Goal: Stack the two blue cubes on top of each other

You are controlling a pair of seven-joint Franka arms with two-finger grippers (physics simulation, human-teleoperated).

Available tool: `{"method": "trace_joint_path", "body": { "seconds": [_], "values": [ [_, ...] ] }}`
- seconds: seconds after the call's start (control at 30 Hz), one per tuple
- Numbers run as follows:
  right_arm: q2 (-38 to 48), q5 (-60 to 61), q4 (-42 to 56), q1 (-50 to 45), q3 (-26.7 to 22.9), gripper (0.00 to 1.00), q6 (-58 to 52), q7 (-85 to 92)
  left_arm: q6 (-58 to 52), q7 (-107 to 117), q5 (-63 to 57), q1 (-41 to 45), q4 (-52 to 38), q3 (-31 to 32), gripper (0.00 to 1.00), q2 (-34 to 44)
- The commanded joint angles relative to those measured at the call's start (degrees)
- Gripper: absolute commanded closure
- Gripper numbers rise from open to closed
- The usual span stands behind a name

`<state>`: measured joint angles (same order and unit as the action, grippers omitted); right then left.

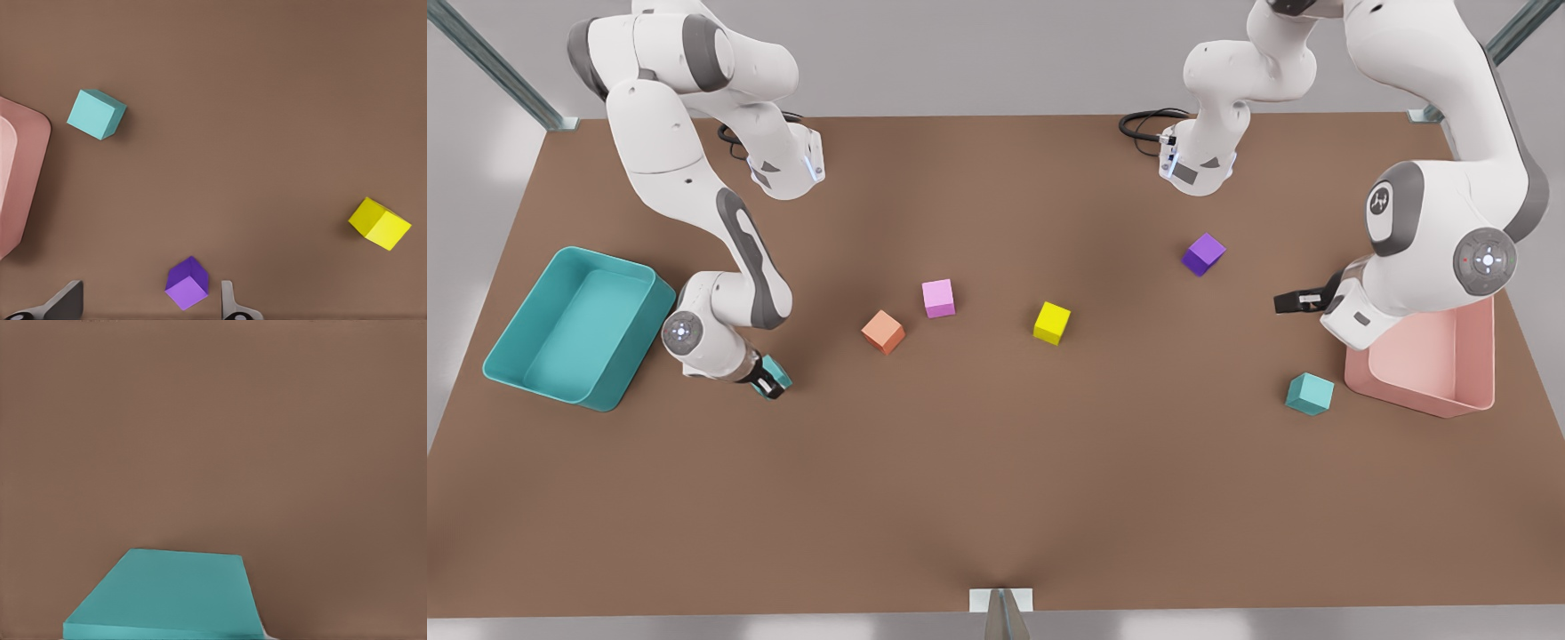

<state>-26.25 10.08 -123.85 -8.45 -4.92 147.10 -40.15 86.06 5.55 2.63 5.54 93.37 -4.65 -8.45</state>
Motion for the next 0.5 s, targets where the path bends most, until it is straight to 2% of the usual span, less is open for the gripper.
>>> {"method": "trace_joint_path", "body": {
  "seconds": [0.0, 0.1, 0.17, 0.23, 0.37, 0.47],
  "values": [
    [0.50, 0.64, 0.19, 0.01, 0.17, 0.31, -0.23, -0.81, -0.10, 0.07, 0.01, 0.00, -0.03, -0.01, 0.00, 0.01],
    [1.29, 3.36, 1.33, -0.34, 1.84, 0.31, -0.50, -0.89, 1.03, 0.07, -0.08, -0.09, 0.76, -0.53, 0.00, 0.01],
    [2.78, 6.09, 2.82, -0.60, 6.05, 0.31, -0.85, -2.82, 7.53, 10.06, 0.01, -0.17, 5.32, -4.39, 0.00, 0.10],
    [0.85, 6.18, 8.10, -1.13, 11.94, 0.31, -0.94, -9.41, 20.19, 26.87, 0.01, -0.61, 12.01, -10.38, 0.00, -0.69],
    [-2.05, 5.74, 17.67, -13.96, 12.30, 0.31, -1.11, -29.28, 34.44, 51.92, 0.18, -3.25, 12.81, -11.26, 0.00, -7.55],
    [-8.38, 5.48, 26.46, -20.03, 11.95, 0.31, -1.03, -39.74, 37.69, 53.78, 2.11, -3.25, 12.63, -11.26, 0.00, -9.92]
  ]
}}
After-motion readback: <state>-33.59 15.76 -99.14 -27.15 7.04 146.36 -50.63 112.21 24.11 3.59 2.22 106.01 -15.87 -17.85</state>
